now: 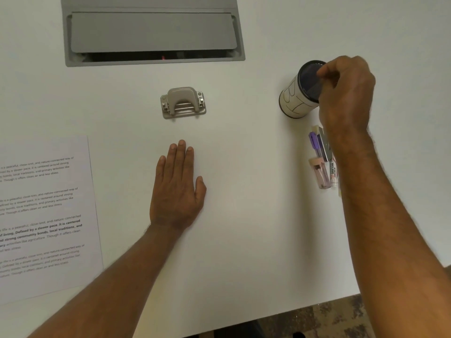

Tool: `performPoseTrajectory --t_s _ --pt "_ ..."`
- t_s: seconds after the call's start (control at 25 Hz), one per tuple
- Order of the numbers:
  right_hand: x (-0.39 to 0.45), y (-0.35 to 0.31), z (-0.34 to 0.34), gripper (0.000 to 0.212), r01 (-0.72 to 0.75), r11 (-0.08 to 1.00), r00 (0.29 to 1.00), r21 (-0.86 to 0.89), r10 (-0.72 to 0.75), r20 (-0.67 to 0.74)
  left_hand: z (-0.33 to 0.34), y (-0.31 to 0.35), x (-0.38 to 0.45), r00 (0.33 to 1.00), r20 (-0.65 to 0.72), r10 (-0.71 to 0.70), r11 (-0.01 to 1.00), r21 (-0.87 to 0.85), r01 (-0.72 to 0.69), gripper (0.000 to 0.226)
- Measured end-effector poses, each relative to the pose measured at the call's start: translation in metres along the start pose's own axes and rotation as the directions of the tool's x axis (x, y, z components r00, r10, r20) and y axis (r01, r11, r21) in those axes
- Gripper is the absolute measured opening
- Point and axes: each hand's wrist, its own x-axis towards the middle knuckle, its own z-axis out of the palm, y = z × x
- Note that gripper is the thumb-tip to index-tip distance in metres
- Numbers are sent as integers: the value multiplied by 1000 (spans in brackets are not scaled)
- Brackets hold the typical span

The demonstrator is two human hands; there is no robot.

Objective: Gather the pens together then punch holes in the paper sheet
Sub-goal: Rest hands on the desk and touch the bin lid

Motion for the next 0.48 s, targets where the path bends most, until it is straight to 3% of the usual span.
performPoseTrajectory --t_s 0.2,0.32,0.48 --pt "-1 -2 -4 14 29 999 1000 40 -29 -5 1 0 1 1000 5 2 1000 7 -2 67" --pt "-4 -3 -4 21 54 998 998 20 -54 -29 2 0 1 1000 12 1 1000 -2 -1 67" --pt "-9 -6 -3 17 91 992 993 83 -85 -84 3 -1 0 1000 14 3 1000 -5 -3 67"
